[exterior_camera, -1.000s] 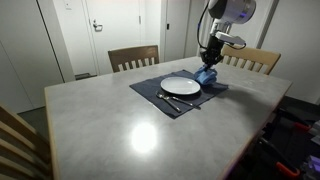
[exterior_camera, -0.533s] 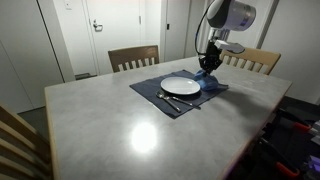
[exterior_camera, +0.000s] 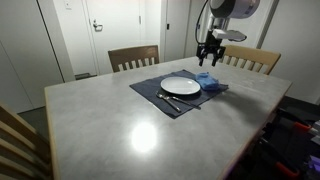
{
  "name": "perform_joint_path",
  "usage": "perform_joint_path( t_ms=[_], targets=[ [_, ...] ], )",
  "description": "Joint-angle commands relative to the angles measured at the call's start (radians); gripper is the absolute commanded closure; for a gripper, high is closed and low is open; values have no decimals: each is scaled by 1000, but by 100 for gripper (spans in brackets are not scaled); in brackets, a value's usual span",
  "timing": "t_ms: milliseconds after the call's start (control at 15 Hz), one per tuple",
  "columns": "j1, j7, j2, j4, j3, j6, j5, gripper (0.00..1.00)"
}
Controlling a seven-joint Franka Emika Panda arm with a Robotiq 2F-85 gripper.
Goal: Wipe the white plate with the blue towel
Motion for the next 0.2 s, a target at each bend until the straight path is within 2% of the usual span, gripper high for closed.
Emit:
perform_joint_path(
  t_ms=[0, 133],
  targets=[
    [41, 111, -92, 12, -31, -101, -92, 0],
    [42, 148, -118, 20, -19, -127, -110, 0]
  ],
)
